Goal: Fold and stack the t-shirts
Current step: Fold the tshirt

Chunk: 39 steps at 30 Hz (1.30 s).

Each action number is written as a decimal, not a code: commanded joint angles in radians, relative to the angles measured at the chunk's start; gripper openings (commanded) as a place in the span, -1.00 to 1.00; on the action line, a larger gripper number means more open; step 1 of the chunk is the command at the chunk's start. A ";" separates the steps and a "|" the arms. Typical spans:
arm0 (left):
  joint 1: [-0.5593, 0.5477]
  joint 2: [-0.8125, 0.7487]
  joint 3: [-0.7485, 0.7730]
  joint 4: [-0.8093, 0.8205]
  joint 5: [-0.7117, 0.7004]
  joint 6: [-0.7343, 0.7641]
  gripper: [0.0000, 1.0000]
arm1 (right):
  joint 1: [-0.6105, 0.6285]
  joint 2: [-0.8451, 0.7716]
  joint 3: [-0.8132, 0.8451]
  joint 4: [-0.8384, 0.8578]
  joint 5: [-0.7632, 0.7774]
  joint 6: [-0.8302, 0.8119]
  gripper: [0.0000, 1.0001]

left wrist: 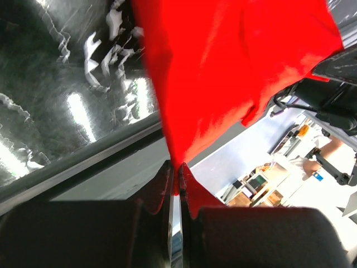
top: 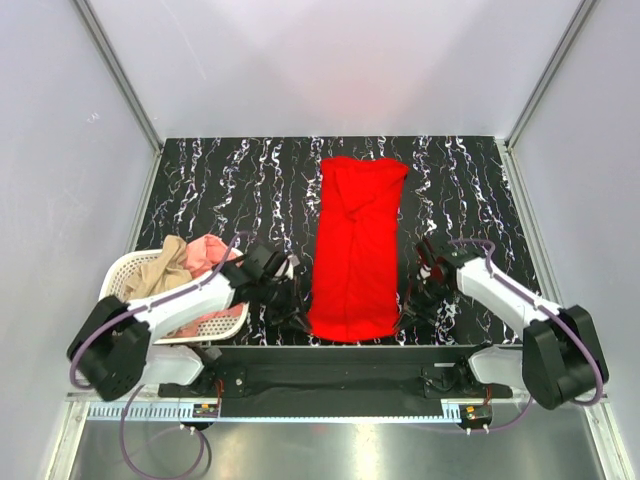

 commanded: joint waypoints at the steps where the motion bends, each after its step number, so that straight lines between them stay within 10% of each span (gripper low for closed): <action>1: 0.019 0.067 0.155 -0.012 -0.008 0.068 -0.85 | 0.006 0.069 0.148 0.009 0.046 -0.014 -1.00; 21: 0.262 0.722 0.959 -0.198 0.038 0.237 -0.83 | -0.217 0.762 0.976 -0.127 0.051 -0.296 -1.00; 39: 0.314 0.914 1.093 -0.091 0.079 0.148 -0.70 | -0.261 0.994 1.207 -0.159 -0.014 -0.334 -1.00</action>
